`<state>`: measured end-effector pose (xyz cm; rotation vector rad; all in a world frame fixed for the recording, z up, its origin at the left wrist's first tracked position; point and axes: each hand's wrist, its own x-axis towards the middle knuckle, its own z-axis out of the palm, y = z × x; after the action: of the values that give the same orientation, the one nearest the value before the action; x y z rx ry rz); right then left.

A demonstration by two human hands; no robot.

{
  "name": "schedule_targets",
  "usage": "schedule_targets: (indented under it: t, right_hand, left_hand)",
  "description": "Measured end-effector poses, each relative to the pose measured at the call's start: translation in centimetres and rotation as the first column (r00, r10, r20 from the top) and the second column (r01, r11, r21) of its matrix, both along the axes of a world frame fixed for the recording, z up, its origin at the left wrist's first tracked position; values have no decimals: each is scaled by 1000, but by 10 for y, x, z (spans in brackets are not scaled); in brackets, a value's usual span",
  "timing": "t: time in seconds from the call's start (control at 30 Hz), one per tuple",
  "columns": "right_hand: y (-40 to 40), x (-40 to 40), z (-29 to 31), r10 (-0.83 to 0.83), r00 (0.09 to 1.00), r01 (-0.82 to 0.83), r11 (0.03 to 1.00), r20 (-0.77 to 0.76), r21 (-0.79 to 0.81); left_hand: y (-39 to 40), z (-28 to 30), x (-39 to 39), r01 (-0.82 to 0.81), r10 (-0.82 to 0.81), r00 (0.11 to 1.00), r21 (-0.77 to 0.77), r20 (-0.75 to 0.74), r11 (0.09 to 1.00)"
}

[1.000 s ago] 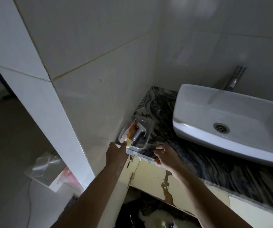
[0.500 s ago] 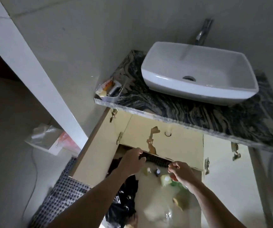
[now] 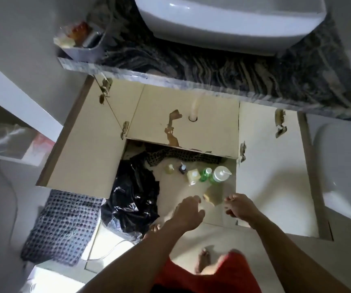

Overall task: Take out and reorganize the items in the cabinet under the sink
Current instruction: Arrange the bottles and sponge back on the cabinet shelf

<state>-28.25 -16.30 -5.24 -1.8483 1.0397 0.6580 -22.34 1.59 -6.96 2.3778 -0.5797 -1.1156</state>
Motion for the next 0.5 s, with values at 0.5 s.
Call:
schedule_targets:
  t: [0.5]
  right_hand:
    - [-66,17,-293,22,995,-34,991,-97,-127]
  left_hand:
    - [-48,-282,-33,309,-310,951,84,-1,947]
